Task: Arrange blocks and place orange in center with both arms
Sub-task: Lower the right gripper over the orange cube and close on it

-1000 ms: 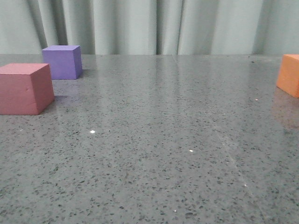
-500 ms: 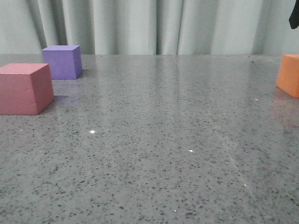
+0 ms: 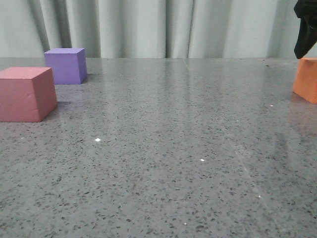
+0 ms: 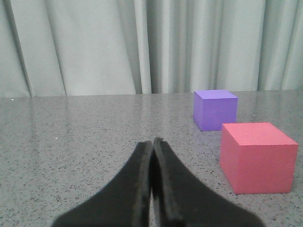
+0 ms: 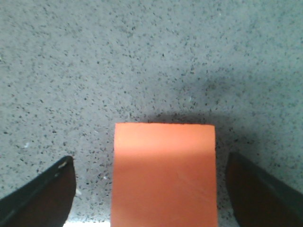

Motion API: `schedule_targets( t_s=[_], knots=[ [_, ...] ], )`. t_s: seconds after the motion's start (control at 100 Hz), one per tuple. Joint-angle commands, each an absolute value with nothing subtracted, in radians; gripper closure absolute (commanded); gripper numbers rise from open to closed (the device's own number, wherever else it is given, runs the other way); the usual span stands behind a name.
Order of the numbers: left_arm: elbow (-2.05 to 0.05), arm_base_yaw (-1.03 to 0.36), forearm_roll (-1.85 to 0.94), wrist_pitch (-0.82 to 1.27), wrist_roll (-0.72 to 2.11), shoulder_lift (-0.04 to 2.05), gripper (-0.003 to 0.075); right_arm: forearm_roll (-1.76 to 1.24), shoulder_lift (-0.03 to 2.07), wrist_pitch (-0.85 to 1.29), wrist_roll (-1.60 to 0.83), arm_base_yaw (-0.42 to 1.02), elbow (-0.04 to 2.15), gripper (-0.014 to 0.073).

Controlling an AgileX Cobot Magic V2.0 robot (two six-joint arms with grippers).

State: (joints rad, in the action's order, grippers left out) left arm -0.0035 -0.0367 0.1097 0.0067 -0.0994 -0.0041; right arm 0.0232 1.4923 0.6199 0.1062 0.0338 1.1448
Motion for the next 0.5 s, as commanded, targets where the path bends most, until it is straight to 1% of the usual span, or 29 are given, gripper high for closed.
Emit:
schedule_targets(
  t_s=[0.0, 0.26, 0.34, 0.41, 0.49],
  knots=[
    [0.049, -0.036, 0.101, -0.067, -0.101, -0.035, 0.0739, 0.032, 1.480, 0.581, 0.096, 0.027, 1.177, -0.0042],
    [0.049, -0.036, 0.101, -0.067, -0.101, -0.035, 0.0739, 0.032, 1.550, 0.585, 0.096, 0.020, 1.177, -0.0041],
    [0.049, -0.036, 0.101, -0.067, -0.101, -0.035, 0.0739, 0.032, 1.564, 0.588, 0.096, 0.017, 1.177, -0.0020],
    [0.049, -0.036, 0.101, -0.067, -0.101, -0.035, 0.0739, 0.032, 1.564, 0.588, 0.096, 0.017, 1.177, 0.0060],
    [0.049, -0.036, 0.101, -0.067, -0.101, -0.035, 0.0739, 0.032, 1.564, 0.583, 0.096, 0.017, 1.181, 0.0221]
  ],
)
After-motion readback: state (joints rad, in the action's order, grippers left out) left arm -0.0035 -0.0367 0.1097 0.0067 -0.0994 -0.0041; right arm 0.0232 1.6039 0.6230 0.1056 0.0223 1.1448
